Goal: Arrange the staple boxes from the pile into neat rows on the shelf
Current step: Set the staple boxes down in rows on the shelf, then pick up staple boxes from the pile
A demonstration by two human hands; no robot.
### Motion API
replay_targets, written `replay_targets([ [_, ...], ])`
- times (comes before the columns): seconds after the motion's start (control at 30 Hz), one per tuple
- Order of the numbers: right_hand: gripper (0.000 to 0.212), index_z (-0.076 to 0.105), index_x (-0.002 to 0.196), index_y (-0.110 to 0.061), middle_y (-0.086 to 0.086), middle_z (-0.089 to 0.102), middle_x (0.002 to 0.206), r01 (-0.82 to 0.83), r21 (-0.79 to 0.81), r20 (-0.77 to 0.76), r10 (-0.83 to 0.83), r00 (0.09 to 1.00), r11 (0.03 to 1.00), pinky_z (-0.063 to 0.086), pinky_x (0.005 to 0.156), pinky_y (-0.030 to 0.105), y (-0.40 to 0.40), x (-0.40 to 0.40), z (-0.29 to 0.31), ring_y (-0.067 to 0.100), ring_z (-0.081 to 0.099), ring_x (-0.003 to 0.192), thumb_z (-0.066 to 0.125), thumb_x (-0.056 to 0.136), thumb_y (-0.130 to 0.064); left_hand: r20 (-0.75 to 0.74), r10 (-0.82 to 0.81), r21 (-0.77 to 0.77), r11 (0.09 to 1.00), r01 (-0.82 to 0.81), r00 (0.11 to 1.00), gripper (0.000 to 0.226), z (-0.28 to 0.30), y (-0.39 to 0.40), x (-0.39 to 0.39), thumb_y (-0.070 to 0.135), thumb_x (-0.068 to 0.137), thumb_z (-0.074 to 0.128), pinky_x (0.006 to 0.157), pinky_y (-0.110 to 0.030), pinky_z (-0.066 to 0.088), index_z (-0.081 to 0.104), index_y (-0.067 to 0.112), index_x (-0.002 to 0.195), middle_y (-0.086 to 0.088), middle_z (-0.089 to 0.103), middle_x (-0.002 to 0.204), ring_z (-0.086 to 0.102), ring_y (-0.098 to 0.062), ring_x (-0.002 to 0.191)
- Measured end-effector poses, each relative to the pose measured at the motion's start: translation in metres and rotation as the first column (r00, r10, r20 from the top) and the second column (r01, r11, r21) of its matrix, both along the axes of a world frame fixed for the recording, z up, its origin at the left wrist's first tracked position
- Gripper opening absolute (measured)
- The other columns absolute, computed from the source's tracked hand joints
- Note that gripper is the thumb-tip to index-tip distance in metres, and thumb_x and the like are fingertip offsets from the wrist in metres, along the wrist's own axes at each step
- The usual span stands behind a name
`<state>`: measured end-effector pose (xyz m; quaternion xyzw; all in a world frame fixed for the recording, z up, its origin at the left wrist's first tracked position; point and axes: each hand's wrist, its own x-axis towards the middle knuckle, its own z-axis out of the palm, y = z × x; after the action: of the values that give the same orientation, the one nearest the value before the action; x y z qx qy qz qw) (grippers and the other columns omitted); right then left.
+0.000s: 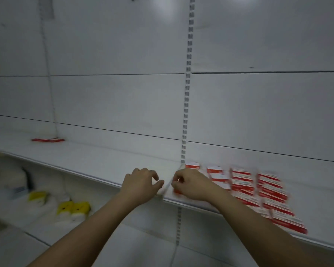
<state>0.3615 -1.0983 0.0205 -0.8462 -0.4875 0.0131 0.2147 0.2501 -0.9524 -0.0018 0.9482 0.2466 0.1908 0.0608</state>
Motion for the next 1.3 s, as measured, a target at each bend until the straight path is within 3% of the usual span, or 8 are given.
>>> replay_targets([
  [0.17, 0.031, 0.065, 0.103, -0.021, 0.001, 0.066, 0.109, -0.081, -0.078, -0.007, 0.081, 0.997, 0.994, 0.051, 0.087, 0.039, 0.124, -0.062, 0.006, 0.019, 0.06, 0.094, 0.046, 0.092, -0.044, -0.061, 0.13, 0.028, 0.991, -0.128, 0.99, 0.037, 0.008, 0.109, -0.076, 0.053, 0.093, 0.041, 0.088, -0.038, 0.04, 0.065, 0.031, 0.108, 0.004, 0.064, 0.114, 0.055, -0.021, 0.108],
  [0.47, 0.03, 0.063, 0.097, -0.016, 0.003, 0.066, 0.098, -0.223, -0.098, 0.062, 0.23, 0.971, 0.97, 0.051, 0.08, 0.036, 0.319, -0.161, 0.027, 0.023, 0.061, 0.089, 0.046, 0.093, -0.041, 0.029, 0.342, -0.018, 0.94, -0.341, 0.939, 0.033, 0.029, 0.275, -0.227, 0.049, 0.089, 0.047, 0.074, -0.03, 0.046, 0.069, 0.026, 0.096, 0.005, 0.069, 0.102, 0.061, -0.018, 0.095],
  [0.57, 0.028, 0.062, 0.098, -0.016, 0.003, 0.065, 0.1, -0.268, -0.121, 0.094, 0.28, 0.955, 0.956, 0.048, 0.075, 0.033, 0.374, -0.187, 0.022, 0.023, 0.06, 0.09, 0.047, 0.093, -0.039, 0.009, 0.391, -0.035, 0.92, -0.39, 0.92, 0.031, 0.035, 0.319, -0.269, 0.051, 0.089, 0.048, 0.085, -0.036, 0.049, 0.067, 0.03, 0.101, 0.005, 0.068, 0.108, 0.06, -0.018, 0.1],
  [0.7, 0.025, 0.062, 0.096, -0.018, 0.002, 0.064, 0.096, -0.333, -0.125, 0.084, 0.345, 0.935, 0.935, 0.046, 0.07, 0.031, 0.443, -0.212, 0.014, 0.022, 0.059, 0.088, 0.048, 0.092, -0.038, 0.032, 0.446, -0.062, 0.894, -0.444, 0.894, 0.031, 0.038, 0.372, -0.305, 0.05, 0.089, 0.049, 0.086, -0.038, 0.051, 0.067, 0.029, 0.104, 0.002, 0.068, 0.108, 0.059, -0.02, 0.102],
  [1.0, 0.025, 0.063, 0.095, -0.018, 0.001, 0.064, 0.095, -0.4, -0.075, 0.042, 0.403, 0.914, 0.914, 0.048, 0.073, 0.031, 0.608, -0.207, -0.004, 0.021, 0.06, 0.088, 0.049, 0.089, -0.038, -0.04, 0.51, 0.025, 0.86, -0.509, 0.859, 0.032, 0.024, 0.509, -0.309, 0.052, 0.091, 0.046, 0.085, -0.038, 0.047, 0.065, 0.031, 0.107, 0.004, 0.065, 0.11, 0.057, -0.021, 0.103],
  [1.2, 0.024, 0.062, 0.096, -0.019, -0.001, 0.064, 0.104, -0.383, -0.043, -0.074, 0.379, 0.922, 0.923, 0.049, 0.081, 0.034, 0.712, -0.162, -0.008, 0.019, 0.06, 0.092, 0.051, 0.09, -0.039, -0.137, 0.49, 0.021, 0.87, -0.492, 0.861, 0.035, 0.041, 0.623, -0.261, 0.052, 0.091, 0.046, 0.09, -0.04, 0.048, 0.063, 0.03, 0.112, 0.003, 0.063, 0.116, 0.056, -0.019, 0.107],
  [1.3, 0.018, 0.061, 0.092, -0.023, -0.001, 0.064, 0.106, -0.354, -0.027, -0.084, 0.351, 0.933, 0.935, 0.048, 0.083, 0.033, 0.753, -0.128, -0.003, 0.019, 0.059, 0.095, 0.052, 0.09, -0.038, -0.098, 0.467, 0.009, 0.883, -0.468, 0.879, 0.035, 0.049, 0.67, -0.227, 0.051, 0.092, 0.046, 0.087, -0.039, 0.05, 0.063, 0.029, 0.113, 0.002, 0.063, 0.116, 0.055, -0.018, 0.105],
])
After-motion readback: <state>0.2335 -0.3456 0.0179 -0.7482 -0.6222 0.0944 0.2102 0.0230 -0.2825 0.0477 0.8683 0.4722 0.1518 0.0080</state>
